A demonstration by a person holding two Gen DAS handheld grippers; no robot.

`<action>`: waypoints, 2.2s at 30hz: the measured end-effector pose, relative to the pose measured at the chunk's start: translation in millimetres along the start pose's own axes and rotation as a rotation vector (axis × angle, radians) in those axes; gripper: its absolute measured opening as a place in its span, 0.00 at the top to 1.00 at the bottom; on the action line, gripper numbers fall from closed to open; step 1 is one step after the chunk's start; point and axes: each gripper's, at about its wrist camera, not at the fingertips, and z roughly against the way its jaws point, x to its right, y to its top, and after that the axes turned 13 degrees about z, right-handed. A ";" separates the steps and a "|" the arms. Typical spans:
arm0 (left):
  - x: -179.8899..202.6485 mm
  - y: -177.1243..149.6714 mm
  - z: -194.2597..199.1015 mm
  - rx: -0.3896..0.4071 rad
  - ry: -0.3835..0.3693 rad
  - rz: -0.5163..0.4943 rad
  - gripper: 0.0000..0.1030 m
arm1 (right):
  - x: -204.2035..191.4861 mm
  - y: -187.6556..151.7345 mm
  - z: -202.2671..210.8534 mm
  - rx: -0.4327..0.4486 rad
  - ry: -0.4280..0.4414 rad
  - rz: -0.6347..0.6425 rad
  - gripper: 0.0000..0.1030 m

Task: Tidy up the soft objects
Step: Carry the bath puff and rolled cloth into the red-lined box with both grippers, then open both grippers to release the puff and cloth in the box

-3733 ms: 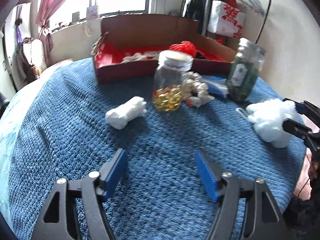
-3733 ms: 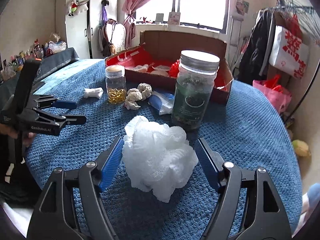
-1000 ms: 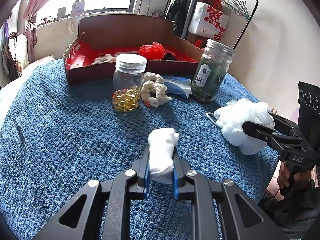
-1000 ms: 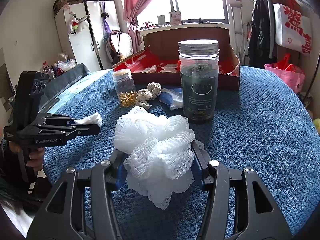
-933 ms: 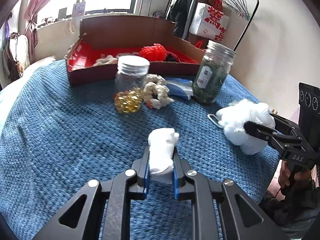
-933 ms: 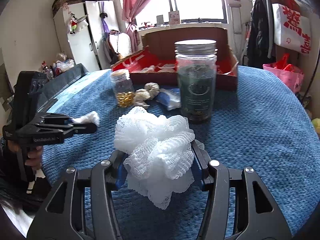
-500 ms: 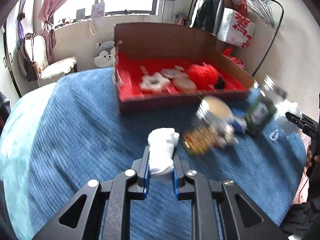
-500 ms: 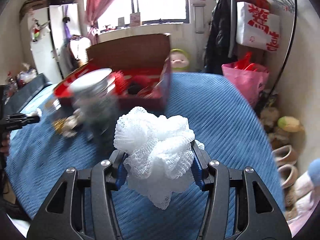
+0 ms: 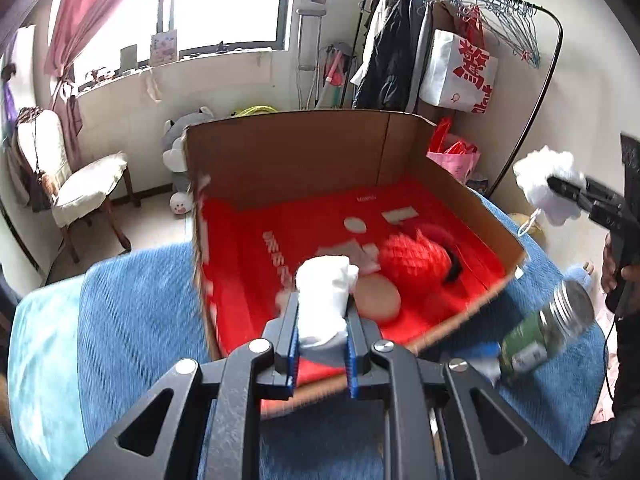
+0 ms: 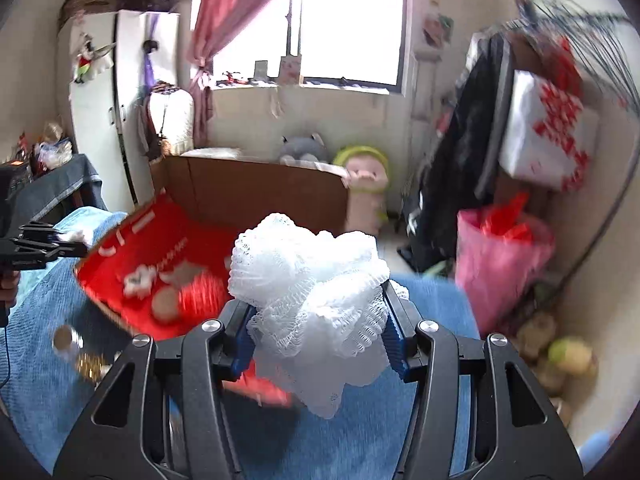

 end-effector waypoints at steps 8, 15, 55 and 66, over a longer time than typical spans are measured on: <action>0.8 44.4 -75.8 -0.096 0.085 -0.025 0.81 | -43.8 62.2 -85.3 -0.083 0.036 0.145 0.51; -8.2 53.7 -131.8 -0.188 0.182 -0.029 0.81 | -74.1 74.5 -178.4 -0.287 0.041 0.259 0.51; 10.7 85.7 -162.3 -0.233 0.243 0.009 0.28 | -60.5 50.2 -274.6 -0.560 0.047 0.257 0.25; 28.0 93.4 -113.6 -0.120 0.239 0.049 0.09 | -37.6 67.7 -228.1 -0.473 0.043 0.176 0.25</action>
